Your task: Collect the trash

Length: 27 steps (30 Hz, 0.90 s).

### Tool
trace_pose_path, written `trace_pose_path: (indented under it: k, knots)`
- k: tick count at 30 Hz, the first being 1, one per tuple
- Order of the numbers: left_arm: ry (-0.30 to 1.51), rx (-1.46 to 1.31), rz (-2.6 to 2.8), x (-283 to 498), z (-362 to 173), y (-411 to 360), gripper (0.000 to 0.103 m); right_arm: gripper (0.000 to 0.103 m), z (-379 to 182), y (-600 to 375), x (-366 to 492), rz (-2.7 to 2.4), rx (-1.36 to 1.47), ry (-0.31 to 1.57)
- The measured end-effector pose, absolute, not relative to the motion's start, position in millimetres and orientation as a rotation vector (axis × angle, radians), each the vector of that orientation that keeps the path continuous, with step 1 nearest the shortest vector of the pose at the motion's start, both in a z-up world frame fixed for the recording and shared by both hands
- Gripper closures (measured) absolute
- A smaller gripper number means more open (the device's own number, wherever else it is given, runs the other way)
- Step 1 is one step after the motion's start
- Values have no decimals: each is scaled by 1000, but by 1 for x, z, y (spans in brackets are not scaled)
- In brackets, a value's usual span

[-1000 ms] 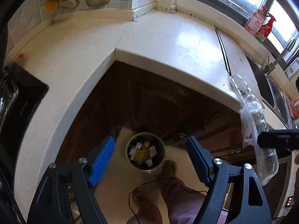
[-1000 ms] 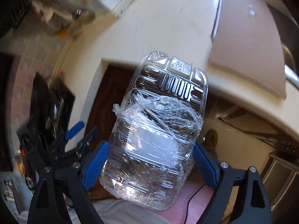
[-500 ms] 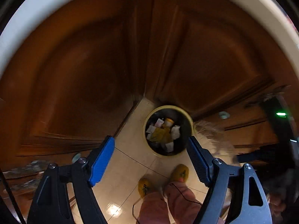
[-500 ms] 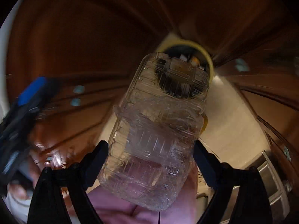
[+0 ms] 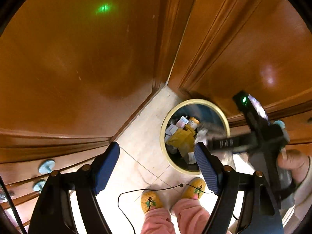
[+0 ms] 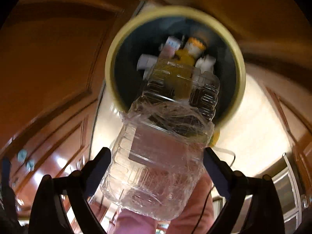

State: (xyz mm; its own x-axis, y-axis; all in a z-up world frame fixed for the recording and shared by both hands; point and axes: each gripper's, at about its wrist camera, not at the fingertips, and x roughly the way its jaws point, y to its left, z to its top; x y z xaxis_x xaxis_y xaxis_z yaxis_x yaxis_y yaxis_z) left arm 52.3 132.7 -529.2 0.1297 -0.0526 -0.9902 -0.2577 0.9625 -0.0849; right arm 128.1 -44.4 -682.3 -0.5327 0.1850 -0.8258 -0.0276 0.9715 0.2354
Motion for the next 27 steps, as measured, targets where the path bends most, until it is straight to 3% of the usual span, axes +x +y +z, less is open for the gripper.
trace_pose_path:
  k: [3, 15, 22, 27]
  knots:
    - [1456, -261, 153, 53, -538, 129, 25, 1, -673, -48, 131, 257, 131, 2041]
    - [1479, -134, 105, 79, -541, 108, 25, 0, -598, -73, 83, 402, 67, 1856]
    - [1464, -75, 48, 86, -499, 93, 25, 0, -522, -90, 51, 413, 119, 1760]
    - [1411, -58, -12, 86, -438, 82, 25, 0, -451, -93, 38, 398, 140, 1659]
